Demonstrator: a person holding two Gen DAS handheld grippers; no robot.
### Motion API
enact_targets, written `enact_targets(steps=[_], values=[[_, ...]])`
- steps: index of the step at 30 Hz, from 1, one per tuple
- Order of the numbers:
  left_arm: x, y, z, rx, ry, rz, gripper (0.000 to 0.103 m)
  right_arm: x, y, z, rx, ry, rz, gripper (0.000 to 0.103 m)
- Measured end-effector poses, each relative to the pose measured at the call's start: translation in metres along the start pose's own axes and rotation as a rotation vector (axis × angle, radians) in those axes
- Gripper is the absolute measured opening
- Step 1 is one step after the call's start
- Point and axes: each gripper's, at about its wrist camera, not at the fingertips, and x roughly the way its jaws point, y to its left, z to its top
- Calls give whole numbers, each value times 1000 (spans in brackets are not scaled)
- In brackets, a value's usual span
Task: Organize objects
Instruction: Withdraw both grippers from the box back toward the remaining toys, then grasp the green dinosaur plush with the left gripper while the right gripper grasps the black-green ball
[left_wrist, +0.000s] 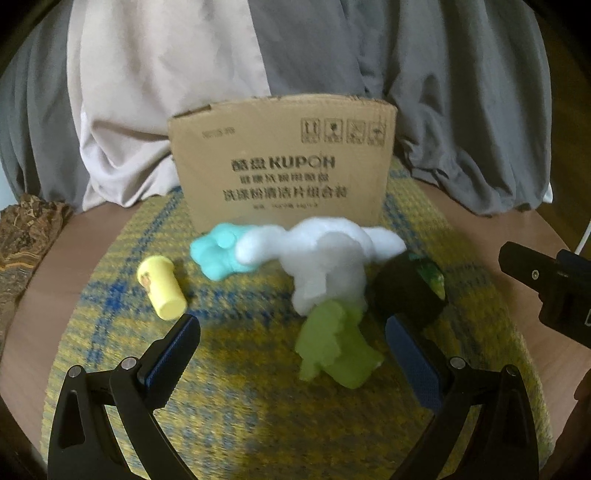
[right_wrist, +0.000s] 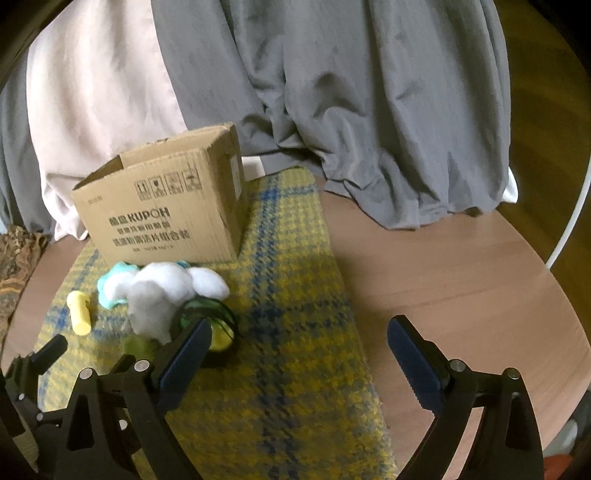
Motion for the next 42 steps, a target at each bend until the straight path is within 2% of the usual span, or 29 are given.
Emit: enact_targets(steps=[14,17,19,22,24,32,42], values=[[32,-16,-10,4,86,-28,101,19,-17,-10,32,43,16,96],[36,-17,-10,4,105,-38,93,23,-16,-10,32,52,21,96],[40,-17,-10,5,123,-49,77,24,-15,-9,28,55,24,96],[47,-18,-11,-1,161,-78,64,25,-14,-8,26,54,24,96],[48,-18,-12,-2,167,-84,59,25,-13,-8,23,53,21,96],[42,-11,-12,-22,149,-95,58,21,-6,-7,10,46,23,96],[25,25,-7,-66,109,-30,58,24,29,-3,-36,48,79,96]])
